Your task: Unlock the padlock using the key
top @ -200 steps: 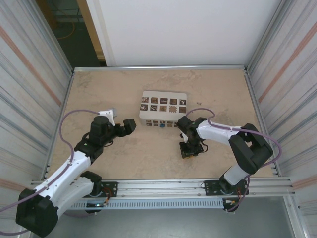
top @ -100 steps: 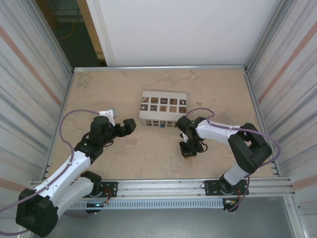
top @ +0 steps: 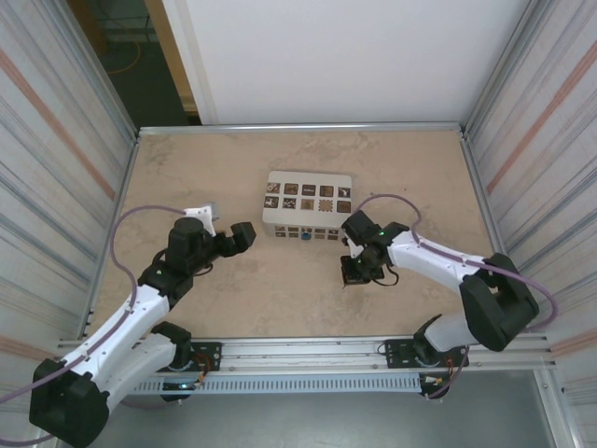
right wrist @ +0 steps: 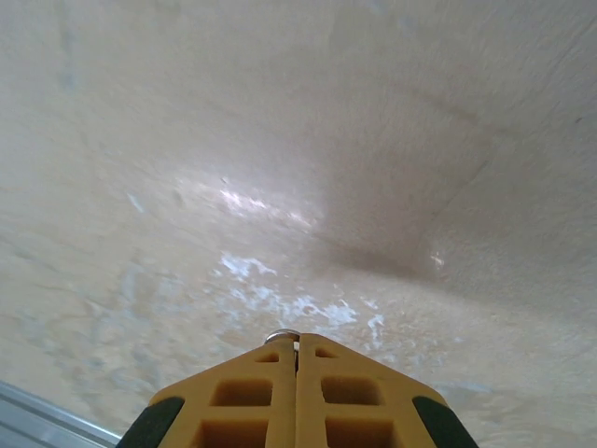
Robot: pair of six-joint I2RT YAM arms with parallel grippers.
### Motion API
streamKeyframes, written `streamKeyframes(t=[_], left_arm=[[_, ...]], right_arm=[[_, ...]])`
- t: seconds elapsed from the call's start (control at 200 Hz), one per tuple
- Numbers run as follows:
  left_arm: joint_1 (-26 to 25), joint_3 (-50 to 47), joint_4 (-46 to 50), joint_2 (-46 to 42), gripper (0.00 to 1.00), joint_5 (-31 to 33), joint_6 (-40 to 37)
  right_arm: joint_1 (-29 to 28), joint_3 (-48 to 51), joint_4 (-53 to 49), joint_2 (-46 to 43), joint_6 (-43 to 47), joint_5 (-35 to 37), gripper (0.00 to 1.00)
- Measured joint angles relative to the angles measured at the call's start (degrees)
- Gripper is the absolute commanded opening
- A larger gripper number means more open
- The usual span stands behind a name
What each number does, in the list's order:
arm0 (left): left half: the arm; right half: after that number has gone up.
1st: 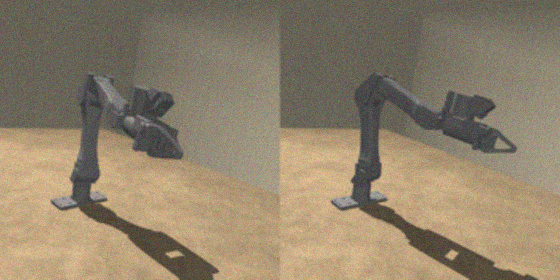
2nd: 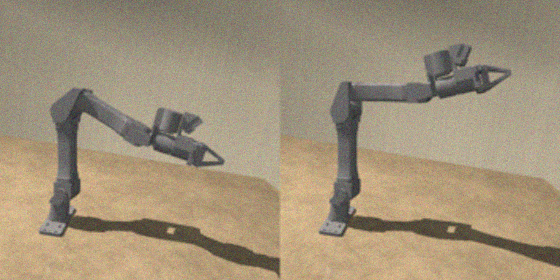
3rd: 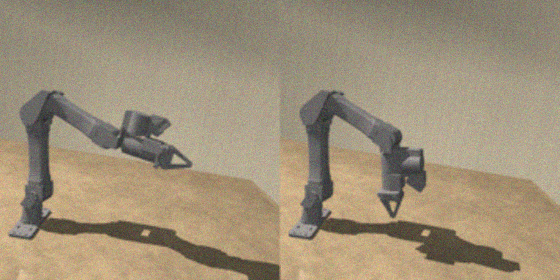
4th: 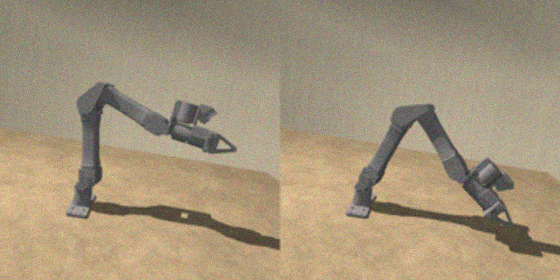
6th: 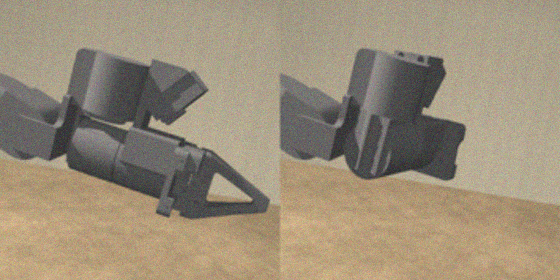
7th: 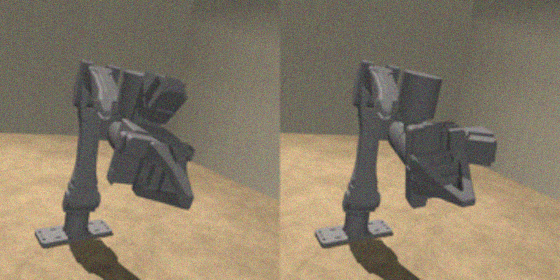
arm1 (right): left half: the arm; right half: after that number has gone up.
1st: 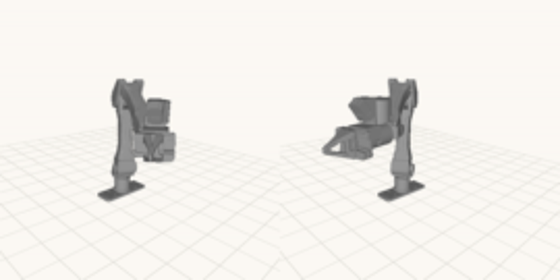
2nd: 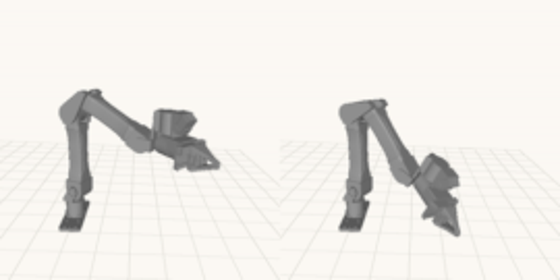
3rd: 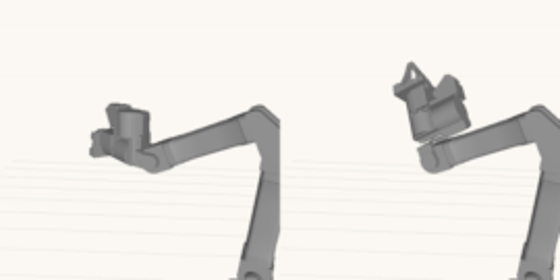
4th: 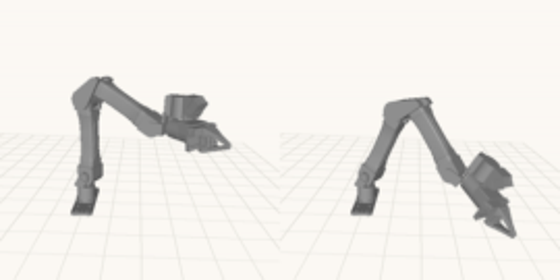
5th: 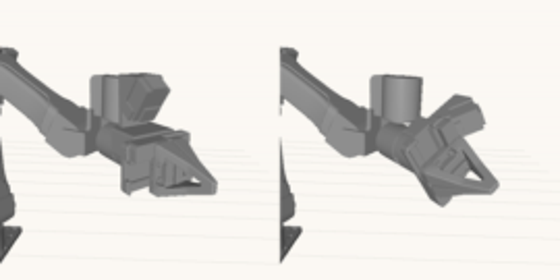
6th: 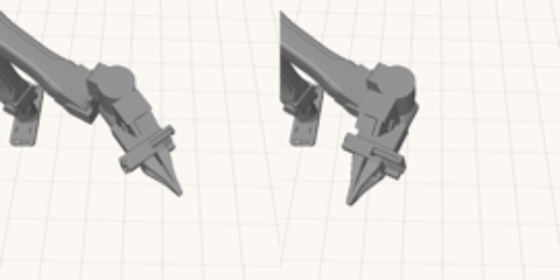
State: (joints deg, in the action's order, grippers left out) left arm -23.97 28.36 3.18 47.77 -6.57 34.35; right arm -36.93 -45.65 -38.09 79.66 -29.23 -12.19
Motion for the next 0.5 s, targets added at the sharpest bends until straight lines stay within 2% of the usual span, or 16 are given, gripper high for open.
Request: streamKeyframes(t=[0.326,0.501], left_arm=[[-0.28,3.65,-2.62,0.96,0.96,-5.09,5.51],[-6.25,6.84,-6.29,3.28,0.92,-5.42,5.79]], right_arm=[[4.04,1.92,12.02,-13.09,-7.08,-2.69,0.00],[4.39,5.09,23.98,-18.43,-16.09,-1.66,0.00]])
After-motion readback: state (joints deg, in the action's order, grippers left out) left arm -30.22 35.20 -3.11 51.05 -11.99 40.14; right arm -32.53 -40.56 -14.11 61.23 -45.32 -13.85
